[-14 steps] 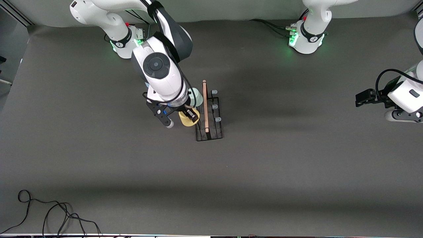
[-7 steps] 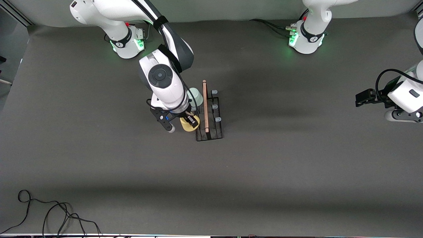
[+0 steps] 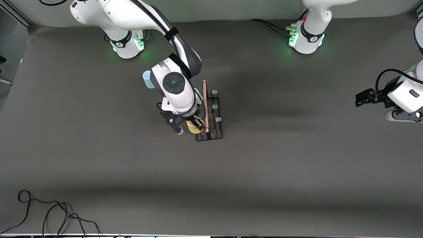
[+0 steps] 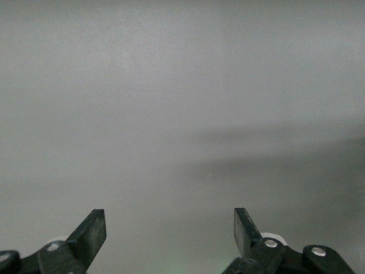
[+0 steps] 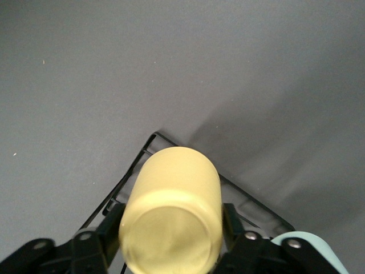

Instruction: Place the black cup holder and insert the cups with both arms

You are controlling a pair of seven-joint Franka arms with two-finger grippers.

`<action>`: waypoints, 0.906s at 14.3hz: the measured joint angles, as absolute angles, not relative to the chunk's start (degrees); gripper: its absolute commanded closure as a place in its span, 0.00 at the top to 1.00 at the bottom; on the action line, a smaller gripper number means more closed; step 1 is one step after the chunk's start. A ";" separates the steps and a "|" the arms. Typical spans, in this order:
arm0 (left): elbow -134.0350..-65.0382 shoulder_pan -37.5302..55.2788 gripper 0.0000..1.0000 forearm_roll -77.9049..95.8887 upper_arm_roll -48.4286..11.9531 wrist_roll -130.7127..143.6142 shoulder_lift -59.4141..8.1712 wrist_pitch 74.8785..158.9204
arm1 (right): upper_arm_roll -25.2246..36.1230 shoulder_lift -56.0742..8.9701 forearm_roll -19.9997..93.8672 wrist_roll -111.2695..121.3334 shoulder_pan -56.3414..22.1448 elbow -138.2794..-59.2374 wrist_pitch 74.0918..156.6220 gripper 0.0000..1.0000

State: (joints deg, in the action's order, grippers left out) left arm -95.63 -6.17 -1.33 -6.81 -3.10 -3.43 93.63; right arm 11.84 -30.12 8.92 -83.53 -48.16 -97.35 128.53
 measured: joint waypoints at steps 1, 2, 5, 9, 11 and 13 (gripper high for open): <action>-95.63 -6.17 1.00 -1.33 -6.81 -3.10 -3.43 93.63 | 12.18 -30.06 8.92 -83.53 -48.11 -96.97 128.46 1.00; -95.63 -6.17 1.00 -1.33 -6.81 -3.11 -3.43 93.63 | 12.58 -29.95 8.91 -83.52 -48.02 -96.04 127.67 1.00; -95.62 -6.17 1.00 -1.33 -6.82 -3.12 -3.43 93.61 | 14.13 -28.67 8.88 -83.44 -47.60 -87.73 115.33 1.00; -95.60 -6.17 1.00 -1.33 -6.82 -3.12 -3.43 93.55 | 14.77 -25.38 8.85 -79.21 -45.38 -73.59 93.84 1.00; -95.57 -6.17 1.00 -1.33 -6.81 -3.13 -3.44 93.55 | 16.06 -22.20 8.64 -72.00 -44.98 -71.96 88.61 1.00; -95.56 -6.17 1.00 -1.33 -6.81 -3.13 -3.44 93.51 | 18.99 -18.58 8.43 -62.26 -44.89 -72.86 86.36 1.00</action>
State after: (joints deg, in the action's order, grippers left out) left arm -95.56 -6.17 -1.33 -6.81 -3.13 -3.44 93.51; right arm 18.99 -18.58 8.43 -62.26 -44.89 -72.86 86.36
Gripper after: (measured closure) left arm 0.000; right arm 0.000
